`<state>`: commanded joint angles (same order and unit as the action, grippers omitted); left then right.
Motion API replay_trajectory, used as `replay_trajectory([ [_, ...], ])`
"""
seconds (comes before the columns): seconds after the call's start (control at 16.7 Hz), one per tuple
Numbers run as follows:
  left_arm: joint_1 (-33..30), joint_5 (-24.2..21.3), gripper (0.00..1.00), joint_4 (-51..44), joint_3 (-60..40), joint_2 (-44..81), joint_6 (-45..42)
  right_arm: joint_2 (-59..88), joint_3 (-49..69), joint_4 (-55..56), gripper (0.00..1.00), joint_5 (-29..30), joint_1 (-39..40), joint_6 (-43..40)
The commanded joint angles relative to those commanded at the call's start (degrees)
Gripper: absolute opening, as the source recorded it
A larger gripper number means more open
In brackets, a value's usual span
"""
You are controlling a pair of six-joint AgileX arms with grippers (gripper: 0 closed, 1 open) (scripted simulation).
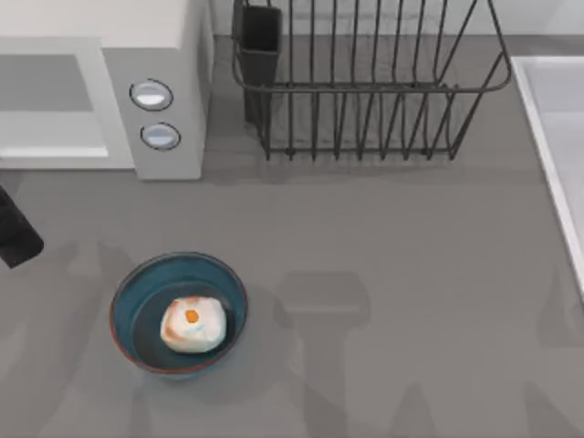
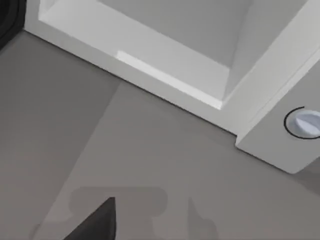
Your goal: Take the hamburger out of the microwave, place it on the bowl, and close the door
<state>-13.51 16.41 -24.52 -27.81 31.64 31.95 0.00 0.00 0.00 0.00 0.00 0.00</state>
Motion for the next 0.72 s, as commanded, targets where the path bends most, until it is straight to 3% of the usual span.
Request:
replay_trajectory([
  [0.36, 10.7, -12.8, 1.00, 19.5, 22.5, -25.9, -26.2, 0.0, 0.0, 0.0, 1.00, 0.0, 0.0, 0.0],
  [0.54, 13.2, -16.0, 1.00, 24.0, 27.3, -31.1, -31.4, 0.0, 0.0, 0.0, 1.00, 0.0, 0.0, 0.0],
  [0.72, 13.5, -16.4, 1.00, 24.5, 27.8, -31.6, -31.9, 0.0, 0.0, 0.0, 1.00, 0.0, 0.0, 0.0],
])
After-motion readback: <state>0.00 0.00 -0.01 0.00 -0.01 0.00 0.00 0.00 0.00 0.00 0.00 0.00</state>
